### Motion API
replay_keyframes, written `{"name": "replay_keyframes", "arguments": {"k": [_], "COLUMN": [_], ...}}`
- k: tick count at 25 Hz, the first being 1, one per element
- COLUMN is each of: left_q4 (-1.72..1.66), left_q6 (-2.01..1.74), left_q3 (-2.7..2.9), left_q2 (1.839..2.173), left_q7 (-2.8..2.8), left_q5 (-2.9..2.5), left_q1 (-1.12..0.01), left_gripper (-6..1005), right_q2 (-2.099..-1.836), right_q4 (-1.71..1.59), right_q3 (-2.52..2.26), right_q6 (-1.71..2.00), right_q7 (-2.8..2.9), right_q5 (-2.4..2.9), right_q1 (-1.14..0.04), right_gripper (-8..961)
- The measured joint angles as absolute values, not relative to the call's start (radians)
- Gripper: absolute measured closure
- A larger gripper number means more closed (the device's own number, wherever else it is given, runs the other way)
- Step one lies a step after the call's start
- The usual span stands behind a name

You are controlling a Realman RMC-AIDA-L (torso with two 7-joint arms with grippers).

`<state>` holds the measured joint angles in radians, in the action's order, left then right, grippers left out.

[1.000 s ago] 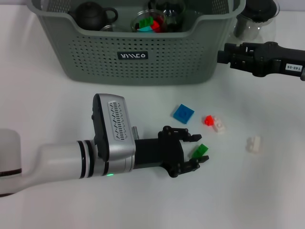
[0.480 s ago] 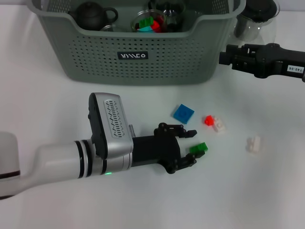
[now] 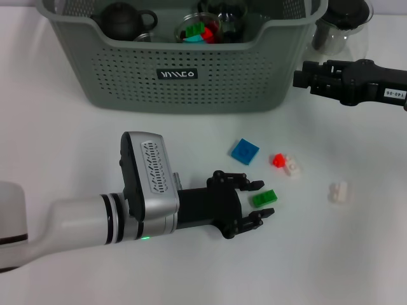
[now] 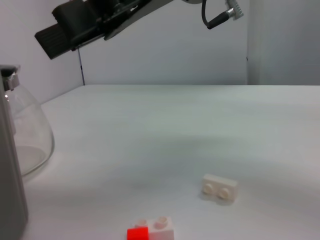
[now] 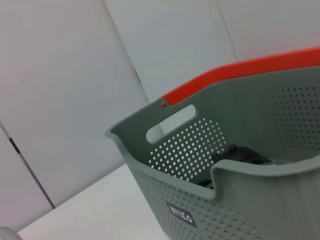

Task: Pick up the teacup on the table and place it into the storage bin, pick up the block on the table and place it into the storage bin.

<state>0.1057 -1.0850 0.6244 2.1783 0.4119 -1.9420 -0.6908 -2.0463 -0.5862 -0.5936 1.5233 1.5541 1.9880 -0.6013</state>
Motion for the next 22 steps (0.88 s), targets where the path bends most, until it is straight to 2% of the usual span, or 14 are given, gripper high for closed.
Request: {"name": "replay_keyframes", "arguments": {"k": [9, 18, 22], "left_q4": [0.106, 0.1, 0.065], "left_q6": [-1.056, -1.073, -1.155], "left_q3": [0.622, 0.609, 0.622], "left_q2": [2.178, 2.178, 2.166], "left_q7": [0.397, 0.386, 0.465], "left_q5": [-1.94, -1.936, -1.946], "left_q1": [-0.689, -0.674, -0.665], "left_gripper": [531, 695, 766], "right_q2": [-2.046, -2.046, -2.046], "right_q4": [-0.586, -0.588, -0.591], "right_q3": [-0.594, -0.594, -0.594], "right_q6": [1.523, 1.523, 1.523], "right_q7": [1.552, 1.554, 1.555], "right_q5": [1.988, 1.988, 1.988], "right_q1": [-0.601, -0.601, -0.6], "right_gripper": [528, 528, 528]}}
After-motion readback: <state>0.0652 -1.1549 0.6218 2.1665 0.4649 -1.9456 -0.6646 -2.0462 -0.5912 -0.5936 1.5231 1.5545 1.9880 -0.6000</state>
